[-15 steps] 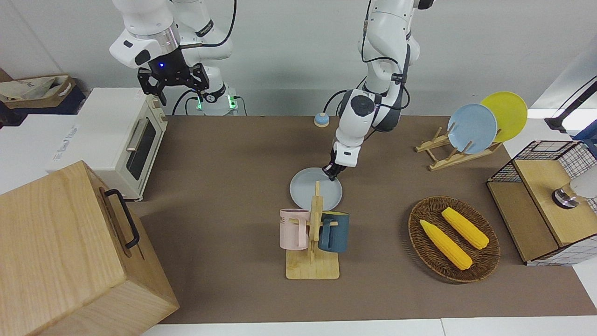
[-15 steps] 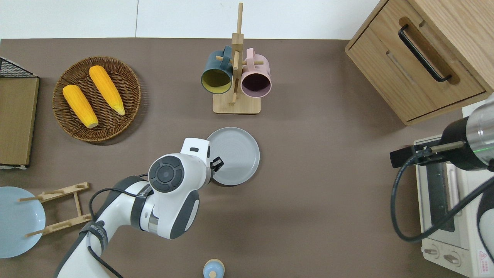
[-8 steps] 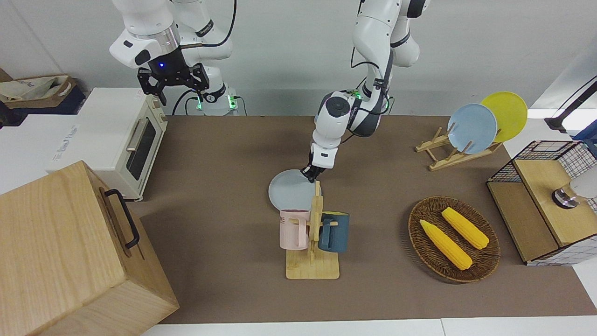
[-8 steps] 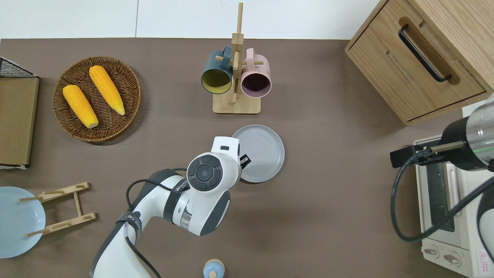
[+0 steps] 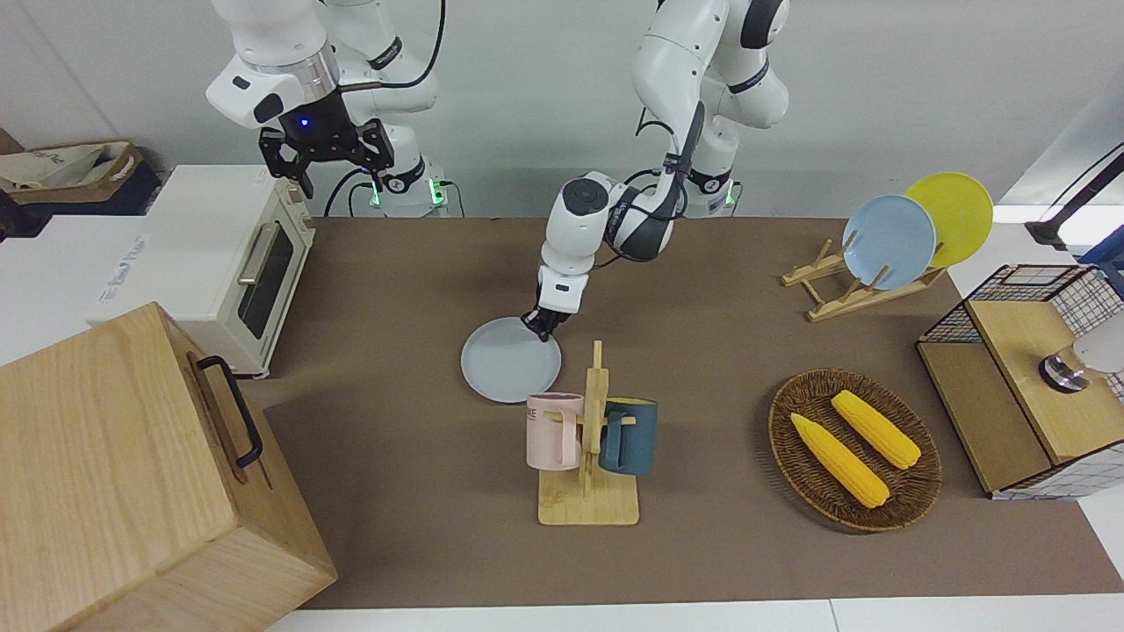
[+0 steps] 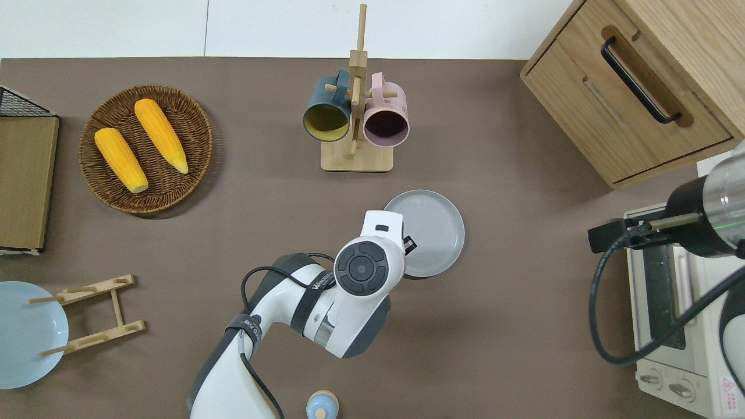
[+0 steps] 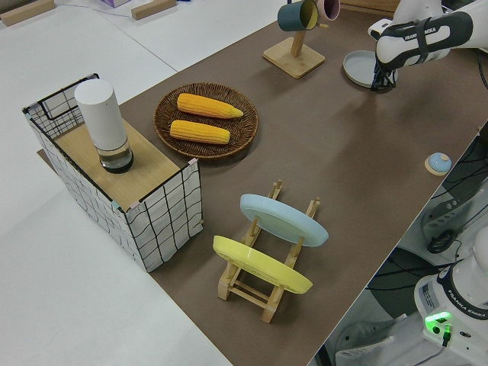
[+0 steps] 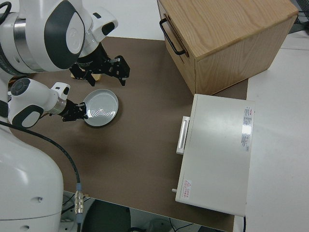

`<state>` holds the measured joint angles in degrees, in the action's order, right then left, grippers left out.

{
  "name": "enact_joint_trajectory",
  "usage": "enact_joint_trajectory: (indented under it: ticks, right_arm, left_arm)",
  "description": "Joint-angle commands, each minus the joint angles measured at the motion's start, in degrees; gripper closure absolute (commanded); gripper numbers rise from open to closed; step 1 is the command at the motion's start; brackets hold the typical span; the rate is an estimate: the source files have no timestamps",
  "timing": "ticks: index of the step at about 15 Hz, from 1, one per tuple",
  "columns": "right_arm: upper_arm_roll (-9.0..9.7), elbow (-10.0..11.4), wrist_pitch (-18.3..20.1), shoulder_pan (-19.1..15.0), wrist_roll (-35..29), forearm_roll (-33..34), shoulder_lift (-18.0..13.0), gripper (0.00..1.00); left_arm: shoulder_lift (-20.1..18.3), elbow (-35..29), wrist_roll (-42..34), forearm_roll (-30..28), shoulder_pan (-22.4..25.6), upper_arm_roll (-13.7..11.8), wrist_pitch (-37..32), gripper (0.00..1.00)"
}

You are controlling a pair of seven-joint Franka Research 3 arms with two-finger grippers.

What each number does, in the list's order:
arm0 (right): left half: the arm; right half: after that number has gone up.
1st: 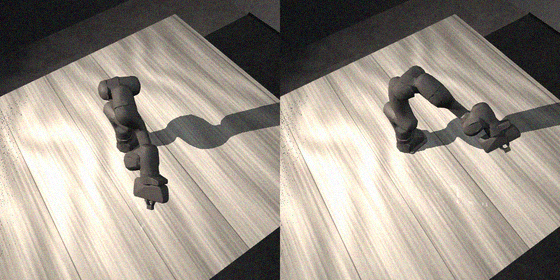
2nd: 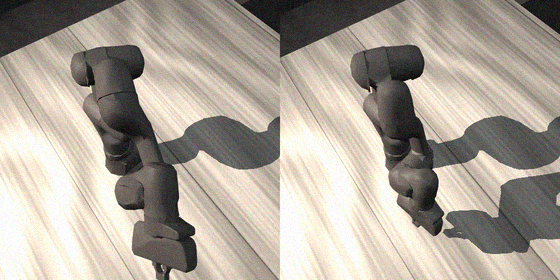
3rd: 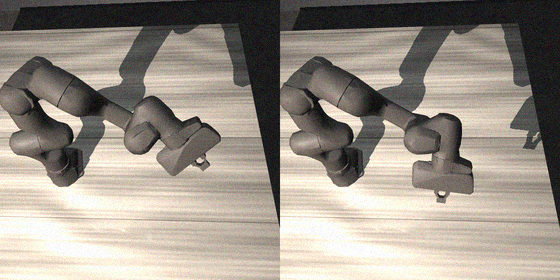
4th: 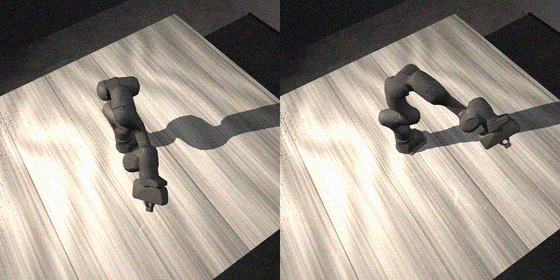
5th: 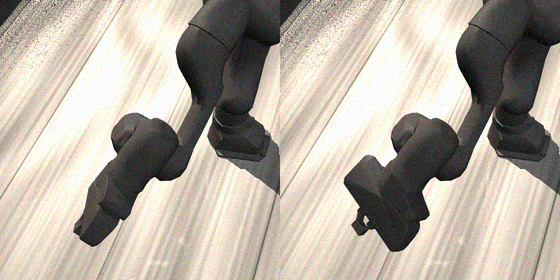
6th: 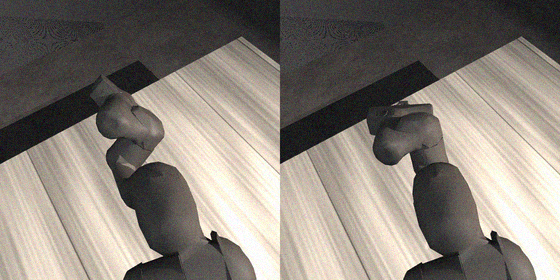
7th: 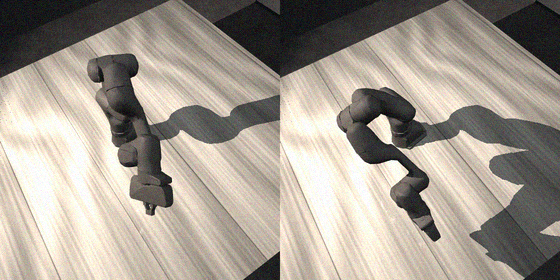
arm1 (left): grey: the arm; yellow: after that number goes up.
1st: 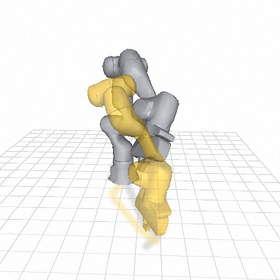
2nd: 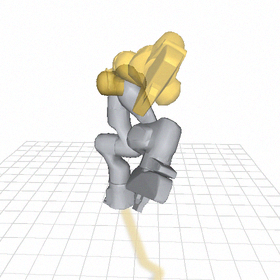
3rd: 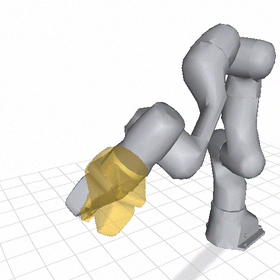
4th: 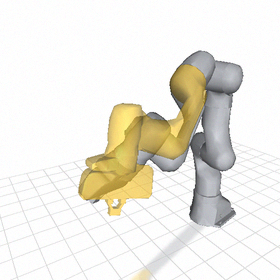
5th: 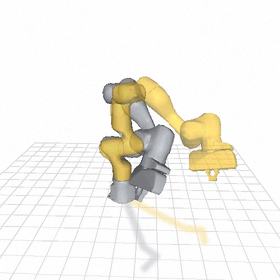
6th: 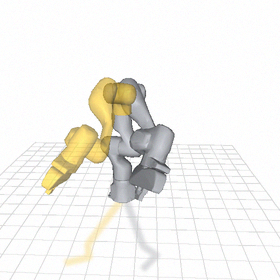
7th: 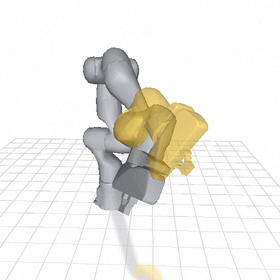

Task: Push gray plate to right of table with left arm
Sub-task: 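Push the gray plate with the left gripper across toward the toaster oven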

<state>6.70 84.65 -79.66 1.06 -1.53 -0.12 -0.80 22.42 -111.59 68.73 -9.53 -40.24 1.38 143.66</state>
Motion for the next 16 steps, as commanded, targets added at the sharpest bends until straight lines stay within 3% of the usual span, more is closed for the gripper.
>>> enact_joint_trajectory:
  ticks: [1,4,10,16]
  right_arm:
    - [0.77,-0.45,0.82,-1.15,-0.14,-0.59,-0.17,0.017]
    - [0.86,-0.45,0.82,-1.15,-0.05,-0.59,-0.17,0.017]
    - [0.77,-0.45,0.82,-1.15,-0.14,-0.59,-0.17,0.017]
    - [0.77,-0.45,0.82,-1.15,-0.14,-0.59,-0.17,0.017]
  left_arm:
    - [5.79,2.87,2.19,0.03,-4.13,-0.33,0.3,1.0]
    - [6.93,3.48,4.04,0.21,-6.59,-0.59,0.39,1.0]
    - [12.46,10.07,13.96,9.52,-8.62,-0.15,0.3,1.0]
    - [14.58,13.77,14.32,9.79,-10.47,-0.15,-0.31,1.0]
